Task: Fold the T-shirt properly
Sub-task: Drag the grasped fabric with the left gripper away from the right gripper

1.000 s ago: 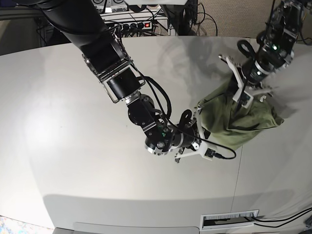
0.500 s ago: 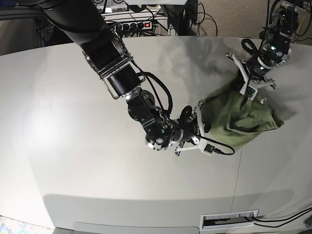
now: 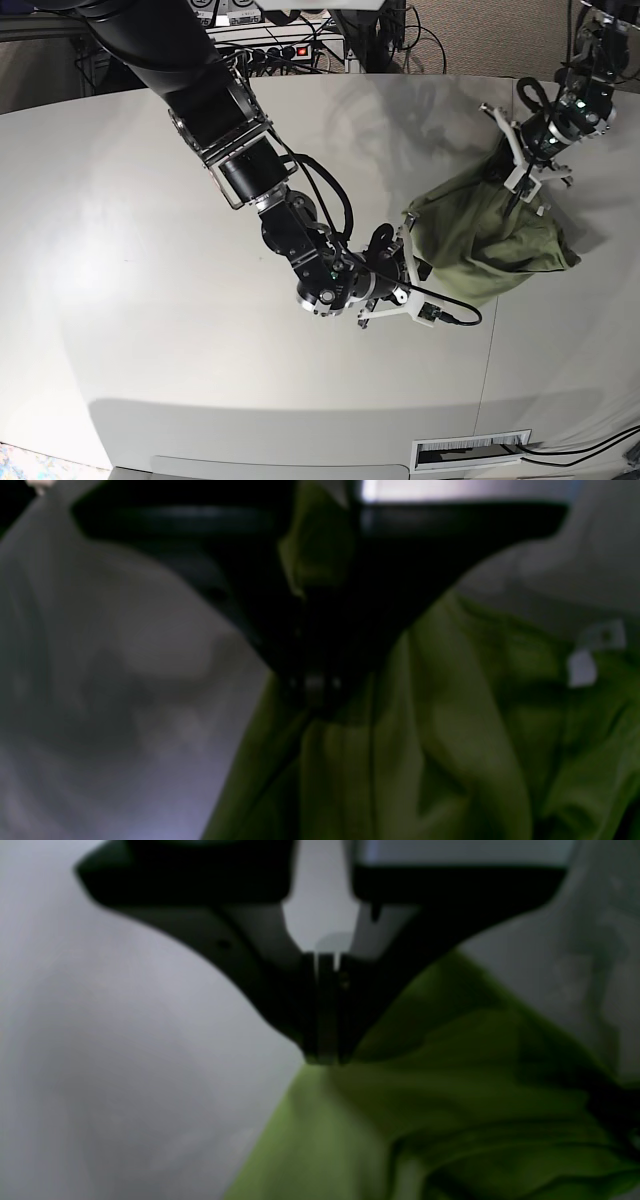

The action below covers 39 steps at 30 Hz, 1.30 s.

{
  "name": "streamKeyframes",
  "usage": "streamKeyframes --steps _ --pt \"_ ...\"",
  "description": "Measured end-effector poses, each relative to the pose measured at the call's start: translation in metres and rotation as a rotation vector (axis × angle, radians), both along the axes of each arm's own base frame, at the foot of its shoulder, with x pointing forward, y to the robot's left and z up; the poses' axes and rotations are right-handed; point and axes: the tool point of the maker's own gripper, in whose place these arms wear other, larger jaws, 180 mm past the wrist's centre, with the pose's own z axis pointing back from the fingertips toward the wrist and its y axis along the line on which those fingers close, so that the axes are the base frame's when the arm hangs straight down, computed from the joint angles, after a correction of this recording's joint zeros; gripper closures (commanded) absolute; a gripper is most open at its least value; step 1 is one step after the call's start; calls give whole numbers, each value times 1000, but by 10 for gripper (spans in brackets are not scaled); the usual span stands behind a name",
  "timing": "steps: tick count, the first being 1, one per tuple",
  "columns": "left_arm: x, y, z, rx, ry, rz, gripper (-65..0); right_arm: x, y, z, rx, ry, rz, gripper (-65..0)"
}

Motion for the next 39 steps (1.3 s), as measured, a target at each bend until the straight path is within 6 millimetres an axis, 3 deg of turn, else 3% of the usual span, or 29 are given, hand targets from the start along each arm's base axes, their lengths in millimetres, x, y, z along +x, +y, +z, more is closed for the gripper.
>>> streamKeyframes --steps 5,13,18,22,25,27,32,36,39 --pt "-2 26 0 110 -11 -15 0 9 -6 6 32 4 -44 0" --pt "4 111 4 516 -20 3 0 19 -13 11 66 9 -90 0" --pt "9 143 11 649 -45 15 0 19 -13 11 65 9 -90 0" --pt "29 156 26 720 -98 58 0 18 -12 12 67 9 -89 0" --pt "45 175 44 811 -99 152 0 19 -13 11 66 9 -90 0" --pt "53 176 54 827 -111 176 0 19 -13 11 66 9 -90 0" --pt "71 157 94 814 -215 213 0 19 -12 13 72 5 -90 0" --pt "73 131 115 755 -236 225 0 19 -11 13 74 5 -90 0" --pt "76 131 131 814 -279 238 0 19 -12 13 74 5 -90 0"
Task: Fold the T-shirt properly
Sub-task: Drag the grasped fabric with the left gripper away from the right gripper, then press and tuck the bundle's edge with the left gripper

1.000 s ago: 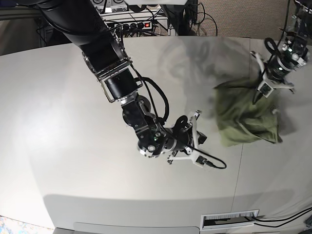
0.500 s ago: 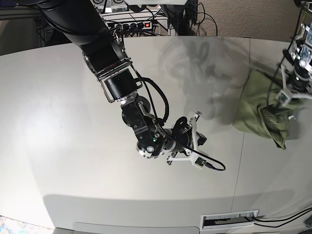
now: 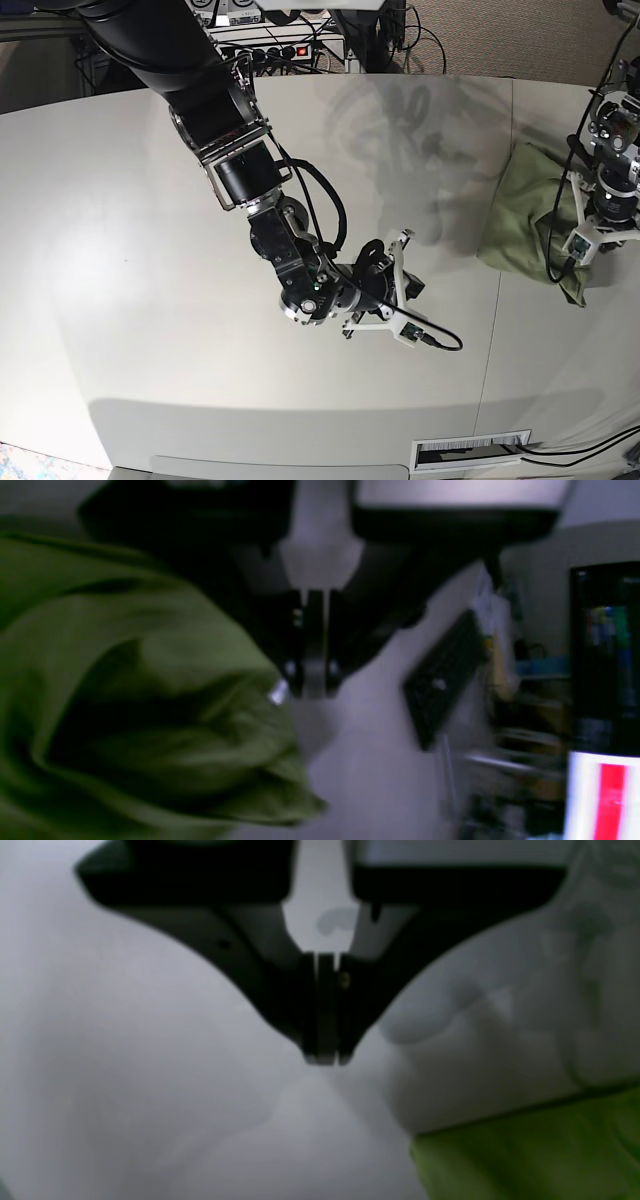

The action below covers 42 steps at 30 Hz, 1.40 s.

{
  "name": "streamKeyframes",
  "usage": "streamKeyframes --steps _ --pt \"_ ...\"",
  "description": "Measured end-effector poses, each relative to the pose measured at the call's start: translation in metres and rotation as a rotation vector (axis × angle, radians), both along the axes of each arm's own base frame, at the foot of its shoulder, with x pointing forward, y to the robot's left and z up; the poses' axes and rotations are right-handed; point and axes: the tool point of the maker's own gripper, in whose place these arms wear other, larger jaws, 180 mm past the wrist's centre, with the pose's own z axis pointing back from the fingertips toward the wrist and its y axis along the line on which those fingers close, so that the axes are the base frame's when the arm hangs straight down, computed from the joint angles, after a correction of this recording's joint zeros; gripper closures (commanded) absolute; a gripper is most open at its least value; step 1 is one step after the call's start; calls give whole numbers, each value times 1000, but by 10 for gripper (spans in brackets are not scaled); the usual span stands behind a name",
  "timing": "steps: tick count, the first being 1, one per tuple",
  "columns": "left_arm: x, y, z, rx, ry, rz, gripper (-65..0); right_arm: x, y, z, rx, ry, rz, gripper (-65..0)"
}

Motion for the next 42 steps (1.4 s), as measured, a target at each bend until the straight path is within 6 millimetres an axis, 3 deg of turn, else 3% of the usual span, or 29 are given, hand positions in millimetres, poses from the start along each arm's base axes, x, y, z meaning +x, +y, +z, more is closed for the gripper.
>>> streamKeyframes --steps 3,5,9,13,21,25,31,35,42 --pt "0 17 12 100 -45 50 0 0 0 0 1 0 0 0" --pt "2 16 14 94 -51 46 0 0 0 0 1 0 0 0" --pt "5 -23 1 -170 -52 -26 0 0 0 0 1 0 0 0" --pt "6 -43 -6 -306 -61 -38 0 0 0 0 1 0 0 0" --pt "-4 -105 -29 -590 22 -149 0 -1 -1 -2 -11 6 1 0" --pt "-2 -103 -42 -623 45 -164 0 -2 -2 -3 -15 20 1 0" --pt "16 -83 -66 -680 46 -102 0 -4 -1 -2 -7 29 2 0" --pt "14 -99 -73 -724 91 -156 0 -4 -1 -2 -7 29 2 0" --pt "-9 -119 -98 -779 154 -152 0 -4 -1 -2 -7 29 2 0"
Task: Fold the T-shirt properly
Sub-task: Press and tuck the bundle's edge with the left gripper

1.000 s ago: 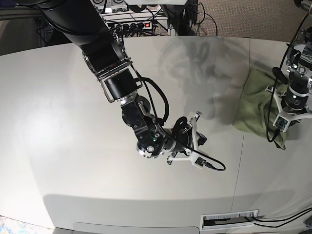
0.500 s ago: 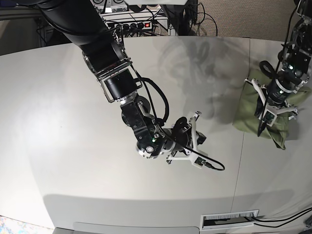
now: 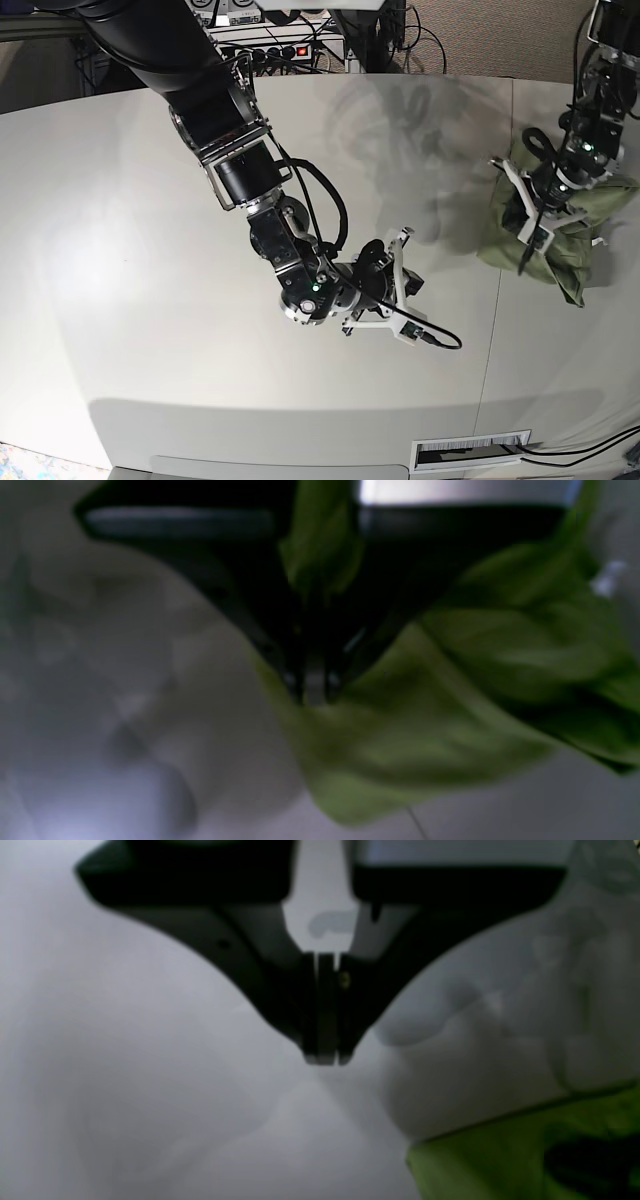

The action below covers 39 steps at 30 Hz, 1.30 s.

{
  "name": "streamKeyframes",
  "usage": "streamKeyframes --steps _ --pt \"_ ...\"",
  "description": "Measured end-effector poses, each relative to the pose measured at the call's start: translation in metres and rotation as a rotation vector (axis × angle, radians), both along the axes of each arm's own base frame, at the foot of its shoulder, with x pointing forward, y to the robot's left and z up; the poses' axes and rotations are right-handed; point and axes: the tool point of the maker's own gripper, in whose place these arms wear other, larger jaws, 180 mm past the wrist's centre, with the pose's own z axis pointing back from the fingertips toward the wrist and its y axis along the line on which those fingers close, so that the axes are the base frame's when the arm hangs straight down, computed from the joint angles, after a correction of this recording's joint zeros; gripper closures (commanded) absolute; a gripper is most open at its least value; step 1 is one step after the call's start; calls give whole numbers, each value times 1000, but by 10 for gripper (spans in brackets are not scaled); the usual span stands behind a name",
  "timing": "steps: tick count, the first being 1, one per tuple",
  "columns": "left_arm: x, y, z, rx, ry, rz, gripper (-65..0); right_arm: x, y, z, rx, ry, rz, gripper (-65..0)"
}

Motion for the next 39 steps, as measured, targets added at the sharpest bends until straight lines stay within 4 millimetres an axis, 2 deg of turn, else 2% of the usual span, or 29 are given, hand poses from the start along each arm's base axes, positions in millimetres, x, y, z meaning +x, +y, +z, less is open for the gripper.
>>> streamKeyframes --steps 3,6,12,18,24,29,33,37,39 --pt "-12 2 -18 63 22 -30 0 0 0 0 -1 0 0 0" --pt "-17 2 -25 50 30 -48 0 0 0 3 -3 -8 3 0" --pt "-35 -1 -32 24 67 -79 0 6 7 26 27 -73 15 0" --pt "-76 -9 -35 -64 133 -131 0 6 4 24 19 -72 12 0" --pt "-121 -1 -34 -24 218 -226 0 7 3 24 20 -73 7 0" --pt "-141 13 -33 118 250 -350 0 7 3 24 19 -72 7 0" --pt "-140 27 -30 214 232 -406 0 7 3 24 20 -72 7 0" --pt "-130 74 -23 569 236 -412 0 7 4 24 22 -74 7 0" --pt "-129 87 -19 662 250 -409 0 7 3 24 20 -74 6 0"
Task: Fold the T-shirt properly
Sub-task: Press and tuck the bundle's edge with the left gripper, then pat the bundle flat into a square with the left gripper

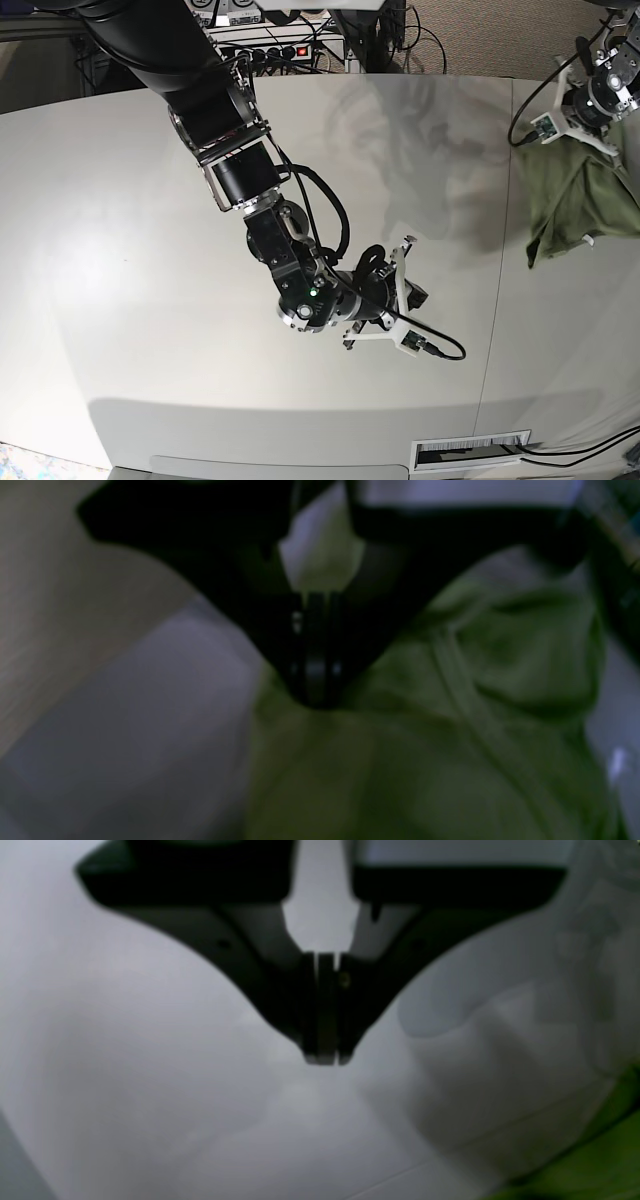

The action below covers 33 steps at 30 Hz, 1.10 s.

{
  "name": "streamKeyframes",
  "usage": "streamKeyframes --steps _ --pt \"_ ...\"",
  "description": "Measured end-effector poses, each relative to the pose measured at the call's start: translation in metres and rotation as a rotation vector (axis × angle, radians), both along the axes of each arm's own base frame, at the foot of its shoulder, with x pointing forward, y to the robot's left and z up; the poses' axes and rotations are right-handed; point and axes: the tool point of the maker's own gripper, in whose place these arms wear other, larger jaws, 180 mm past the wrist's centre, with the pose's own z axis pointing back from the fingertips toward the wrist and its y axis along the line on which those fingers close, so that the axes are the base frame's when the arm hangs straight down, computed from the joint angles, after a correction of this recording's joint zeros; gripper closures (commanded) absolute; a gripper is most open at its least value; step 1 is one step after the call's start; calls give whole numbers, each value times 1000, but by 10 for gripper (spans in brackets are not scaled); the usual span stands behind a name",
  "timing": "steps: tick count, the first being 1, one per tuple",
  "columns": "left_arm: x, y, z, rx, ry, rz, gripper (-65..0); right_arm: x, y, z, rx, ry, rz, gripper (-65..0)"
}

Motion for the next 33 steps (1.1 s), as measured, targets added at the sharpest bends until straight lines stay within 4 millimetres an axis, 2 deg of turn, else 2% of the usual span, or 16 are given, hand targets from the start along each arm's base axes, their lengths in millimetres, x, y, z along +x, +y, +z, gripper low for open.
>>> streamKeyframes --steps 6,11,15,19,22,27,33 --pt "15 -22 22 -28 -90 4 0 0 0 0 3 1 -1 0" --pt "33 -7 36 73 -207 11 0 0 0 0 3 0 1 0" --pt "31 0 35 106 -200 39 0 0 0 0 1 0 0 0" --pt "51 17 57 189 -358 94 0 0 0 0 1 0 0 0" --pt "53 24 59 202 -391 119 0 0 -1 -1 -3 2 0 0" --pt "56 65 59 252 -437 263 0 -1 -2 -2 -12 7 0 0" --pt "62 141 60 176 -506 600 0 -1 -2 -2 -12 11 1 0"
